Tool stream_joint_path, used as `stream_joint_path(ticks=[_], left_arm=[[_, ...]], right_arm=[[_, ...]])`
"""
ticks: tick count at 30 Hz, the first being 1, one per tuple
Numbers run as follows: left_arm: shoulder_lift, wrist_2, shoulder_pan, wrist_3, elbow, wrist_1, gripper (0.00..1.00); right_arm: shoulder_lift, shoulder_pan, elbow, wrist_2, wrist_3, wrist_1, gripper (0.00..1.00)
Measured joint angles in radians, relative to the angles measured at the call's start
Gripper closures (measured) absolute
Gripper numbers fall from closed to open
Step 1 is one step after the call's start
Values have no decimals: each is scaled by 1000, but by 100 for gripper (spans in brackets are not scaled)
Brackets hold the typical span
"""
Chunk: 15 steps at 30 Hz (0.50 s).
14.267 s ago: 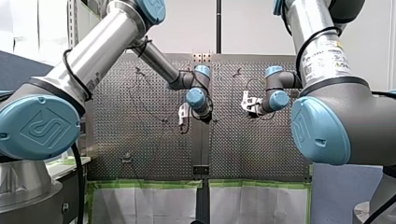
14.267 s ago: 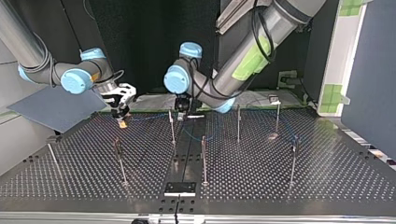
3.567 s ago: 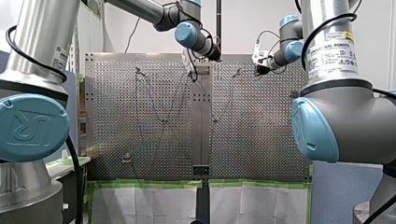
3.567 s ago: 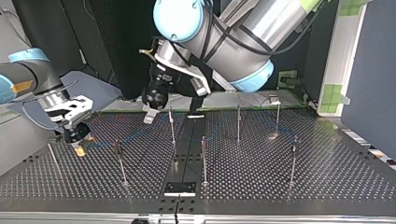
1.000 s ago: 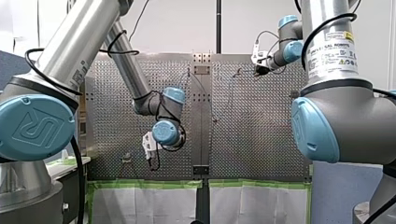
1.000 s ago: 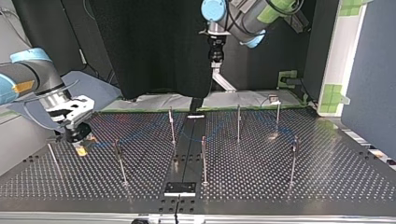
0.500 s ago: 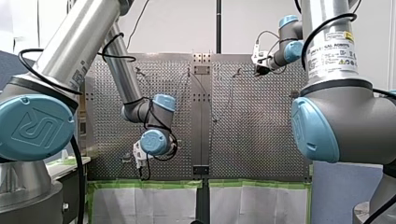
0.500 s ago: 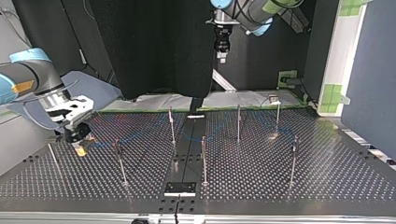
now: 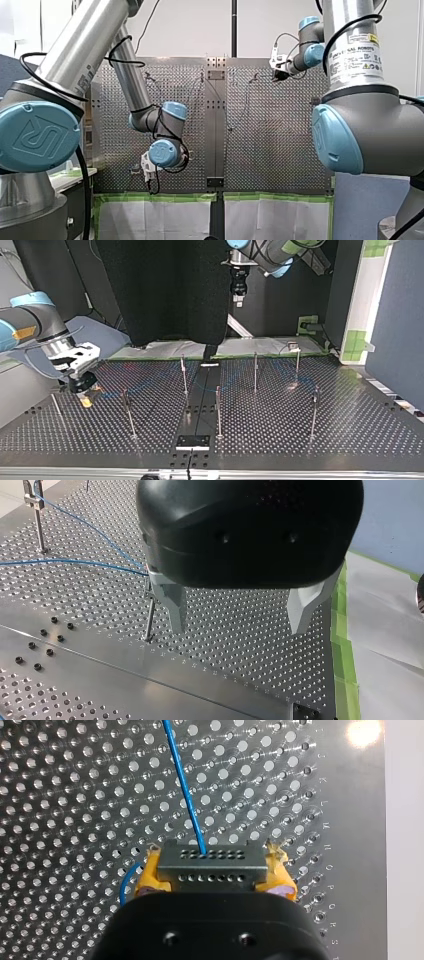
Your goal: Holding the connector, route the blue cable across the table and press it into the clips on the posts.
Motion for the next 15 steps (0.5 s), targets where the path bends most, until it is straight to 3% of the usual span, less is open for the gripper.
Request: stream_joint_path(ticks=[15], left_arm=[[0, 0, 0, 0, 0, 0, 0]], right_arm=[[0, 0, 0, 0, 0, 0, 100]])
